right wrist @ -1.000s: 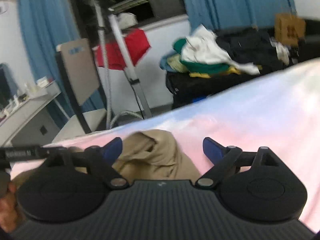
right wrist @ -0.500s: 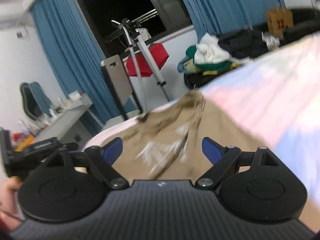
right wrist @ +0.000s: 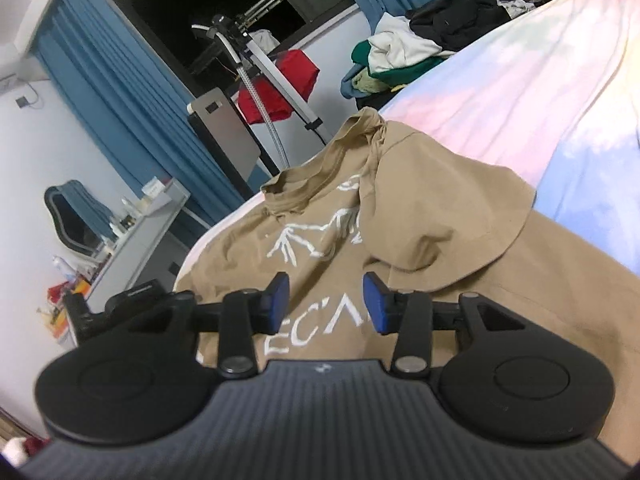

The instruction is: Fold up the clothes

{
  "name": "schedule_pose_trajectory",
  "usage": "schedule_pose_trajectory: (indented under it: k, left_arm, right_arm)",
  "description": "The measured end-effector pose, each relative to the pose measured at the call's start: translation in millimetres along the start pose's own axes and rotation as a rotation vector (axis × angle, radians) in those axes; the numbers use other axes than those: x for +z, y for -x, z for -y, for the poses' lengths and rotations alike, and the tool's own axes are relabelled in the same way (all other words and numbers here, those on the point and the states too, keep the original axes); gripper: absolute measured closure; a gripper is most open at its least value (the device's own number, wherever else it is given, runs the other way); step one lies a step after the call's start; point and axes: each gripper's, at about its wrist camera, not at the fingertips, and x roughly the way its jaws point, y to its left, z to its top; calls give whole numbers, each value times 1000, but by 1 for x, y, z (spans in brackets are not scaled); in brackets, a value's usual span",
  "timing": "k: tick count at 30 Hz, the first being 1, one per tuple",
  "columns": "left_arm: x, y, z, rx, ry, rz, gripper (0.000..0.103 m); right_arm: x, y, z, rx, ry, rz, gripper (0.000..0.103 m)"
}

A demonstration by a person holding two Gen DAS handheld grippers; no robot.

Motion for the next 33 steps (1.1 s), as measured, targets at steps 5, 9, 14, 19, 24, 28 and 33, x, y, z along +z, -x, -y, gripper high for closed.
schedule_pose_trajectory:
  k: [5, 9, 14, 19, 24, 28, 33]
  left_arm:
    - [-18, -3, 96, 117, -464, 147, 93]
    - [-65, -3, 163, 40, -767, 151, 93]
    - [-134, -11, 203, -11, -980, 76, 83]
    - [-151, 10, 195, -60, -967, 76, 50]
    - [-124, 45, 155, -118, -822, 120, 44]
    - [-103, 31, 136, -88, -741, 75, 51]
    - [-111, 11, 142, -61, -847, 52, 62]
  right_arm:
    - [7, -5, 14, -26, -32, 6, 59]
    - [9, -1, 26, -27, -88, 11, 58]
    - [9, -2, 34, -53, -100, 13, 58]
    - [9, -1, 40, -64, -106, 3, 58]
    - [12, 3, 43, -40, -142, 8, 58]
    - [10, -1, 41, -42, -144, -3, 58]
    - [6, -8, 43, -51, -153, -29, 58]
